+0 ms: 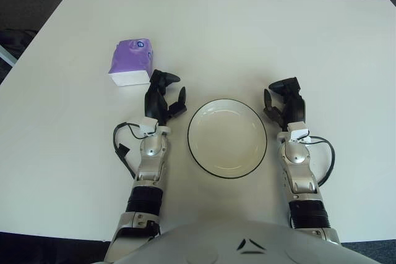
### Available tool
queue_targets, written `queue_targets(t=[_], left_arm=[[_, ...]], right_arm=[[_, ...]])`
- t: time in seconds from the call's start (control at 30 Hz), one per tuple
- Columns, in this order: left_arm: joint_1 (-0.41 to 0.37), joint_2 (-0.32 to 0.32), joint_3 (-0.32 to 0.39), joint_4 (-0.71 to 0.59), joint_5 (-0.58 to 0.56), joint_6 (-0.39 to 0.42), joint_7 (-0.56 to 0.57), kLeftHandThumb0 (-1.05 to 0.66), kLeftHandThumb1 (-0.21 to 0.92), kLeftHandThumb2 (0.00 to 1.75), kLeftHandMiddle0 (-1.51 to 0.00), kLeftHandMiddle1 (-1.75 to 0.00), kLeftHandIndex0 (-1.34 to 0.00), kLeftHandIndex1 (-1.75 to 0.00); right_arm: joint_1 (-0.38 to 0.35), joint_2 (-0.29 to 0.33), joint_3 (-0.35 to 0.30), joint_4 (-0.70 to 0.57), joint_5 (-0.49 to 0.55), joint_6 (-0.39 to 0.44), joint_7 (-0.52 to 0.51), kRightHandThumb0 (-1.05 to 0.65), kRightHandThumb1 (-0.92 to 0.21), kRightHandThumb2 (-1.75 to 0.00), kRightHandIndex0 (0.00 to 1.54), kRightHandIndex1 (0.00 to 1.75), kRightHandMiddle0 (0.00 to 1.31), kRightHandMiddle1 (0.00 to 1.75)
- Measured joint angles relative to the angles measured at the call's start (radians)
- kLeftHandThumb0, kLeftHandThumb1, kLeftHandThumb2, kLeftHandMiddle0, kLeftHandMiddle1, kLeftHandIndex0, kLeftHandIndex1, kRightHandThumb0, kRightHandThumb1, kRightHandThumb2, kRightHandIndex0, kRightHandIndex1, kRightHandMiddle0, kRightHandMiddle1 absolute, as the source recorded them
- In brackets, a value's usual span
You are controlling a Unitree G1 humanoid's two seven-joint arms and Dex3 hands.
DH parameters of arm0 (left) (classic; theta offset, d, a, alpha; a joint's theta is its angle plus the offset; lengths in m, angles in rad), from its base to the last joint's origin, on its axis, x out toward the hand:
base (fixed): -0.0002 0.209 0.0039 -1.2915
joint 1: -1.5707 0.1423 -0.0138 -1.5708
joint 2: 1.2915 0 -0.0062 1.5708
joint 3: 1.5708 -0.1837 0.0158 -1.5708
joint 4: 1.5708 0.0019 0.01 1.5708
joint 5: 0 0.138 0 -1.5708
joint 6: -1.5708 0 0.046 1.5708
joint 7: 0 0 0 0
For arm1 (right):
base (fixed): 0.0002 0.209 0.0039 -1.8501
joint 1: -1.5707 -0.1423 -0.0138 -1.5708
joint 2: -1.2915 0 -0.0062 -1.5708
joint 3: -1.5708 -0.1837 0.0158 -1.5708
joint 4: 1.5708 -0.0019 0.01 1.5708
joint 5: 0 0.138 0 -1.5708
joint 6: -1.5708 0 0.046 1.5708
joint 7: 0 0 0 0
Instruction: Put the tissue paper into the plate.
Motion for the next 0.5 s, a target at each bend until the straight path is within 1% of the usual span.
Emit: queue_targets(t=[0.2,0.5], left_arm=[[0.0,0.0,0.0,0.0,0.001,0.0,0.0,0.0,0.57,0.87,-0.59,-1.28,-0.38,-1.75],[0.0,0.004,-0.002,0.0,0.01,-0.006,0.0,0.0,0.51,0.95,-0.61,-1.29,-0.43,-1.75]], right_arm=[[0.0,0.0,0.0,0.0,0.0,0.0,0.0,-0.35,-0.85,-0.63,0.57,1.14,0.23,1.75],[0.0,0.0,0.0,0.0,-0.001,0.001,-0.001,-0.35,-0.85,-0.63,0.58,1.14,0.23,1.75]])
